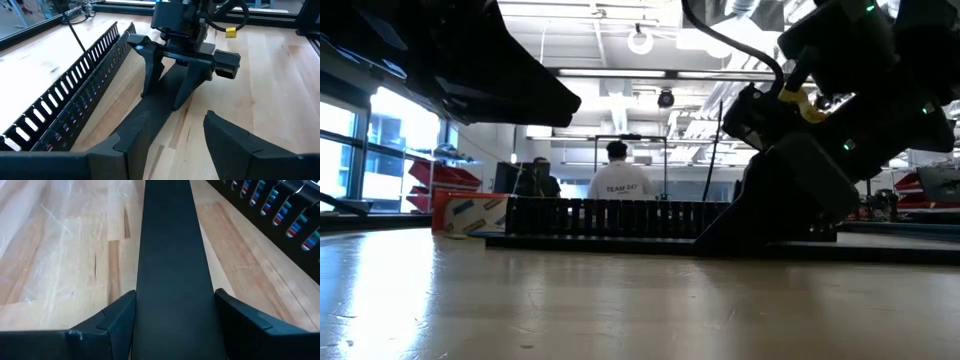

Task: Ziptie cables
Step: Close the black cable duct

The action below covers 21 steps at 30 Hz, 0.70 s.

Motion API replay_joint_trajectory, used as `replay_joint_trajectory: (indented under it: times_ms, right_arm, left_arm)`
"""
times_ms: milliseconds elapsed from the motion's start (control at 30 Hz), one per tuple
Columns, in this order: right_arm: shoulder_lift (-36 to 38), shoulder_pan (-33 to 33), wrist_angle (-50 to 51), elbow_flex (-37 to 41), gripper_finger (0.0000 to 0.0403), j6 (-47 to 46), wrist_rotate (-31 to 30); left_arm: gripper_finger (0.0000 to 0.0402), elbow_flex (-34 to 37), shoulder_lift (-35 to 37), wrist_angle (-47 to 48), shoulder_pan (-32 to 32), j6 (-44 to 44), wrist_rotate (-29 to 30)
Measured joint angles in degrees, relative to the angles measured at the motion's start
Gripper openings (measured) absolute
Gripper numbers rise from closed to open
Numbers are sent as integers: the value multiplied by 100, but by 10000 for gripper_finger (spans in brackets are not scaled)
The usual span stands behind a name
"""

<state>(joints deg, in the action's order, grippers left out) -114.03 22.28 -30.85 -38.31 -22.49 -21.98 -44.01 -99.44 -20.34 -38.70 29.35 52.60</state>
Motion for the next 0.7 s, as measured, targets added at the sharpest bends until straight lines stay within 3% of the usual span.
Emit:
replay_joint_trajectory:
  times_ms: [200, 433, 700]
  right_arm:
    - [95, 58, -181, 52, 215, 53, -21]
    - [1109, 18, 285, 104, 215, 755, 585]
    - [2105, -311, 668, 41, 215, 1550, 783]
  left_arm:
    - [165, 0, 165, -88, -31, -22, 46]
    - [165, -2, 1102, -54, -224, -531, 311]
    - [164, -2, 2029, 508, -361, -1235, 791]
